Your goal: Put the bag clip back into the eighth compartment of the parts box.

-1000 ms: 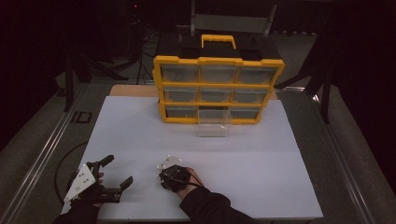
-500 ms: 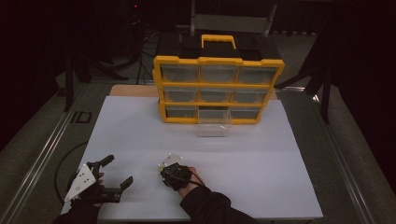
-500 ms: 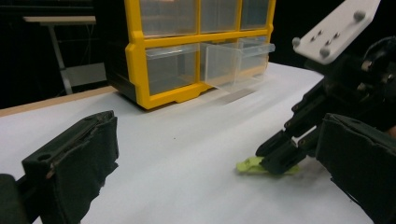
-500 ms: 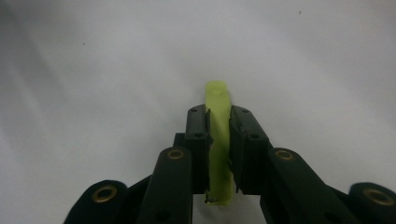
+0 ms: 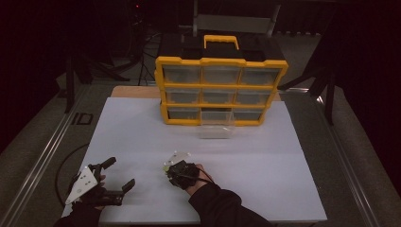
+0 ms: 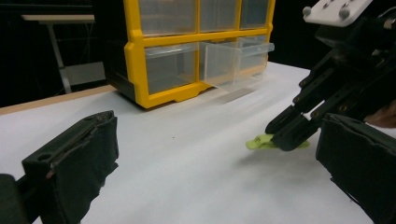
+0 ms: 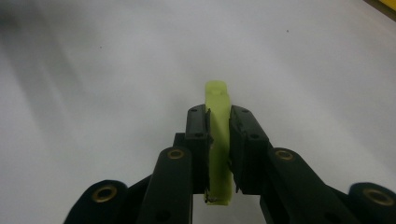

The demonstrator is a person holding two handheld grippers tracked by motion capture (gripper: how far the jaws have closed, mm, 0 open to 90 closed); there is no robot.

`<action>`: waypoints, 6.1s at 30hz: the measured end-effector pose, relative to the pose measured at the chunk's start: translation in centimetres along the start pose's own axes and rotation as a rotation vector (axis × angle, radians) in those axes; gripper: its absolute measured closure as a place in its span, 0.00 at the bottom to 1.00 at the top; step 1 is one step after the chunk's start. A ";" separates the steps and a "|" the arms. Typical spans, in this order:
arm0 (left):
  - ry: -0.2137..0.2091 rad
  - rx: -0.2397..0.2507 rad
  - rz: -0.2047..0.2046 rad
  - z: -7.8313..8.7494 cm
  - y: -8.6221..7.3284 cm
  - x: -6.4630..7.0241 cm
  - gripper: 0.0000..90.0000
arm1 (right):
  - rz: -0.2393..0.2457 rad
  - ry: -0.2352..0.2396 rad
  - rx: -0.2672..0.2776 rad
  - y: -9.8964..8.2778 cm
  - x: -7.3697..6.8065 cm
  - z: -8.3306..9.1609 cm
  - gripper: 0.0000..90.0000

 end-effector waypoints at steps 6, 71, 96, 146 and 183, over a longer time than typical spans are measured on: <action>-0.002 -0.003 0.002 -0.1 -0.1 0.1 0.00 | 0.016 0.020 -0.003 0.1 0.7 1.2 0.87; -0.002 -0.005 0.009 -0.2 -0.2 0.1 0.00 | 0.040 -0.110 0.062 5.5 12.5 14.8 0.87; -0.006 -0.005 0.011 -0.2 -0.2 0.2 0.00 | 0.027 -0.195 0.076 8.0 17.9 16.3 0.87; -0.014 -0.007 0.014 -0.3 -0.4 0.2 0.00 | 0.034 -0.077 -0.030 7.4 22.1 6.9 0.87; -0.010 -0.006 0.016 -0.3 -0.4 0.1 0.00 | -0.110 -0.073 0.017 5.1 21.8 9.8 0.09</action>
Point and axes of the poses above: each handheld gripper's, and its own axes: z roughly backward along the jaws, y roughly out of its top, x roughly to its right, the point moved 9 cm from there along -z, roughly forward along the jaws, and after that the axes turned 10 degrees about -z, right-handed, at the moved point
